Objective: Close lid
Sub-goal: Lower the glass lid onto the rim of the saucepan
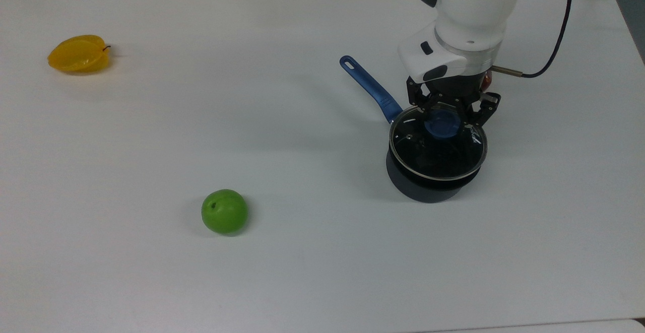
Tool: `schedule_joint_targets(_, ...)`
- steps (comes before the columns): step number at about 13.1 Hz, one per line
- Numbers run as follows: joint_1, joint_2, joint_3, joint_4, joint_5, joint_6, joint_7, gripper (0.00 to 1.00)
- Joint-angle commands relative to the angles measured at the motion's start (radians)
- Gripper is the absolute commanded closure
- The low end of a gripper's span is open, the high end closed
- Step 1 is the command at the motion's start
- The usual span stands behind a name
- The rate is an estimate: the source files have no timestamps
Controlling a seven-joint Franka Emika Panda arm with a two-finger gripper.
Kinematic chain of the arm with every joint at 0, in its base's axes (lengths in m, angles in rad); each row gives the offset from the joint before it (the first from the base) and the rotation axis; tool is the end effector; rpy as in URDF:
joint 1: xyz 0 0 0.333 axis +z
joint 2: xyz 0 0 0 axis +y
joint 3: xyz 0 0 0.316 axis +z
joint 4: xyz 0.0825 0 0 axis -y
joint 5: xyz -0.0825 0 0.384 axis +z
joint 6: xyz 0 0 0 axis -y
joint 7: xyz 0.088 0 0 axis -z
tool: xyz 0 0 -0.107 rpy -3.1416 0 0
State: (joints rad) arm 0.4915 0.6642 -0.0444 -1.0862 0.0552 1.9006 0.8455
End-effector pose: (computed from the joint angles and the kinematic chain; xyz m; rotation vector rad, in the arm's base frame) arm 0.6747 0.3395 0.4512 -2.9648 0.6023 -0.1578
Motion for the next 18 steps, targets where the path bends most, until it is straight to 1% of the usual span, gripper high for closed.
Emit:
schedule_joint_targets(1, 0.018, 0.028, -0.015, 0.028, -0.003, 0.029, 0.021, 0.57)
schedule_joint_targets(8, 0.012, 0.041, 0.001, 0.017, 0.002, 0.017, 0.015, 0.58)
schedule_joint_targets(10, 0.007, 0.041, 0.011, 0.017, 0.002, -0.008, 0.011, 0.58)
schedule_joint_targets(12, 0.004, 0.040, 0.018, 0.017, 0.011, -0.028, 0.010, 0.58)
schedule_joint_targets(15, -0.011, 0.035, 0.021, 0.028, 0.064, -0.081, 0.014, 0.59)
schedule_joint_targets(18, -0.016, 0.035, 0.020, 0.028, 0.071, -0.098, 0.015, 0.59)
